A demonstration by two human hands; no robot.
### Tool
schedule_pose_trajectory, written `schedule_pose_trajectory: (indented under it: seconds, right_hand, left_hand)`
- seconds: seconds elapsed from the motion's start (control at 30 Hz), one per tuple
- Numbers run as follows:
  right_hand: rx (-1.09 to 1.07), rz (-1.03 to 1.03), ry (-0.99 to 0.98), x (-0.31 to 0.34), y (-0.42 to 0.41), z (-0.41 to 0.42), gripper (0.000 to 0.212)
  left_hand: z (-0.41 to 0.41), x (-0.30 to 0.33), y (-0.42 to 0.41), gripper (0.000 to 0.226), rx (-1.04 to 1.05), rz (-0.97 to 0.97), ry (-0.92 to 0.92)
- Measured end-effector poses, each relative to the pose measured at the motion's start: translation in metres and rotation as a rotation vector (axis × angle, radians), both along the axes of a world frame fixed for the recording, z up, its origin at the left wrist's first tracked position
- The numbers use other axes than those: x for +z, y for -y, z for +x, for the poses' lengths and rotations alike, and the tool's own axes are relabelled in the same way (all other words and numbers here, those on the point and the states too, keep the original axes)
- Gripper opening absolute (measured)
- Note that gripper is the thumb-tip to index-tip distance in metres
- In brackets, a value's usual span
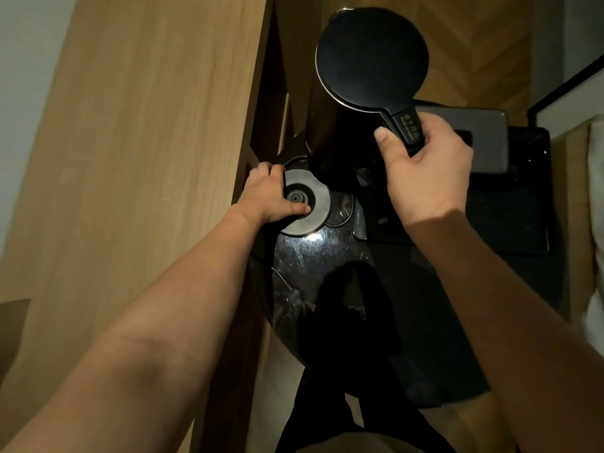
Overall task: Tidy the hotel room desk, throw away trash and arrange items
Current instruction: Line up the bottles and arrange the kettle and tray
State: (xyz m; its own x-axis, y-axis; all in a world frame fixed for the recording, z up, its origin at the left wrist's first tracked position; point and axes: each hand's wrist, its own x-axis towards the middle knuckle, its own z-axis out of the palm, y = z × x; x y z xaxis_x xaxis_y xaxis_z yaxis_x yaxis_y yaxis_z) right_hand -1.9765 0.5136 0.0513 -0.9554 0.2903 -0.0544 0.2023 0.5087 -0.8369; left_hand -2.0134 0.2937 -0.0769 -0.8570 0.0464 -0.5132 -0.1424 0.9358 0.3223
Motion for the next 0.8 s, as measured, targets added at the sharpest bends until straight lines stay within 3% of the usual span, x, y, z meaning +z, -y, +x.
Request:
schedule_pose_trajectory:
  seconds: [0.2,0.4,0.8]
  right_hand:
    - [0.051,-0.006,0.021,0.011,0.004,0.012,0.014]
    - [0.133,-0.001,-0.037,0.022,0.022,0.029,0.018]
    - [0.727,-0.019,-0.044,0.052,0.094,0.111,0.017]
  left_hand:
    - [0.041,0.016,0.005,0.097,0.218,0.11,-0.021]
    - [0.09,0.054,0.01,0.092,0.491,0.023,-0.103]
    - [0.26,0.136,0.033,0.096,1.108,-0.252,-0.161]
